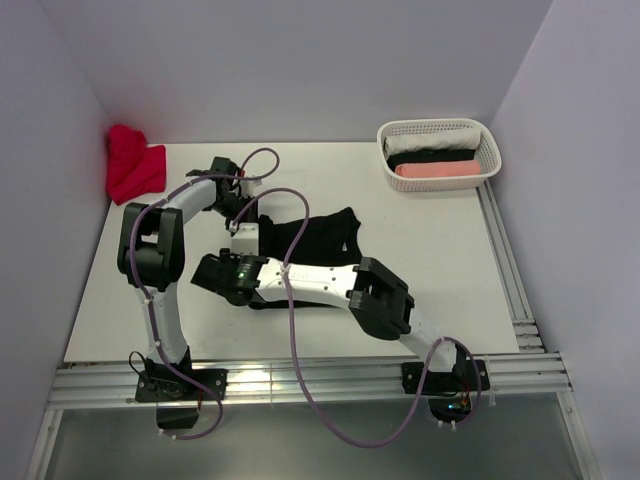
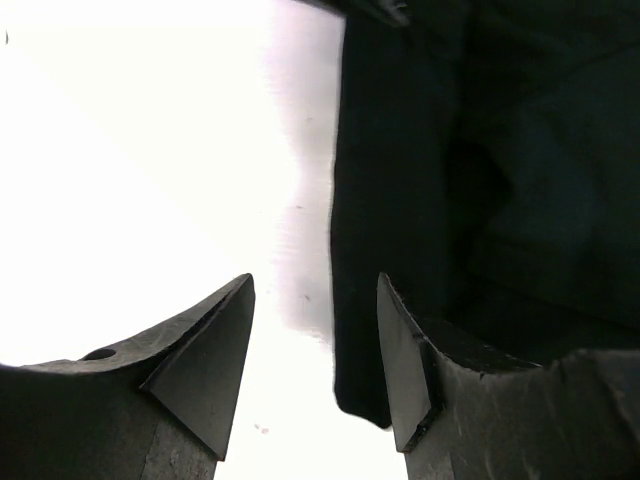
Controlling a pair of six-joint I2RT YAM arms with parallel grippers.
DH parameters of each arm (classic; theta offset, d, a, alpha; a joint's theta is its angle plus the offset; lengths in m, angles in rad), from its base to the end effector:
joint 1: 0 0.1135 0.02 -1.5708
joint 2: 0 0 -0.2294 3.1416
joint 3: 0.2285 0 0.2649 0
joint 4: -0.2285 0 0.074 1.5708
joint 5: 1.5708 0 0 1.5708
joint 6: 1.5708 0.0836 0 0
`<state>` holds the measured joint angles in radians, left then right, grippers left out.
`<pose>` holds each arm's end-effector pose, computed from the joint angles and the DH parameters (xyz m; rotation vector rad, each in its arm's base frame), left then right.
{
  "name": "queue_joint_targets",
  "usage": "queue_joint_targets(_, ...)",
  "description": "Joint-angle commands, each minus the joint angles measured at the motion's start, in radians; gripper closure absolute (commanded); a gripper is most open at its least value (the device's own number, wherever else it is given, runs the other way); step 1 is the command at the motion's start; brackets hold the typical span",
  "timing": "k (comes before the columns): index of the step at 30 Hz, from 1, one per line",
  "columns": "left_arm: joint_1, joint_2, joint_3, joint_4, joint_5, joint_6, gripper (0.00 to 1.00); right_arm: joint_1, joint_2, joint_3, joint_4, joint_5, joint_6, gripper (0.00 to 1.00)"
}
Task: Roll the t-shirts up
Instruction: Roll the tshirt
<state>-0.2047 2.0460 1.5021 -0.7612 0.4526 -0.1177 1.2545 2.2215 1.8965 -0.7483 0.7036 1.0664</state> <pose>0.3998 -0.1204 0.0914 0.2130 2.8626 -0.7136 0.2033 0.4473 0.1495 -0.0025 2.3134 0.1992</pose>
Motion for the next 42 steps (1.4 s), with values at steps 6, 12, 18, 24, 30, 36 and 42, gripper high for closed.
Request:
queue_joint_targets(6, -0.004, 0.017, 0.038, 0.013, -0.037, 0.009, 0.85, 0.002, 0.121, 0.091, -0.149, 0.037, 0.013, 0.41)
queue_joint_targets(12, -0.004, 0.026, 0.043, 0.008, -0.038, 0.012, 0.81, 0.003, 0.121, 0.044, -0.165, -0.001, 0.041, 0.41)
queue_joint_targets(18, -0.004, 0.034, 0.058, 0.005, -0.037, 0.015, 0.69, 0.003, 0.148, 0.022, -0.198, -0.036, 0.066, 0.41)
queue_joint_targets(24, 0.004, 0.026, 0.105, -0.010, 0.010, 0.039, 0.48, 0.002, 0.127, -0.048, -0.151, -0.075, 0.067, 0.54)
queue_joint_targets(30, 0.037, -0.021, 0.179, -0.044, 0.086, 0.076, 0.30, -0.026, -0.028, -0.282, 0.145, -0.159, 0.004, 0.65)
queue_joint_targets(36, 0.091, -0.075, 0.207, -0.085, 0.173, 0.107, 0.25, -0.107, -0.238, -0.644, 0.697, -0.401, -0.003, 0.66)
queue_joint_targets(42, 0.142, -0.089, 0.152, -0.104, 0.238, 0.184, 0.25, -0.194, -0.295, -0.929, 1.279, -0.625, 0.147, 0.67)
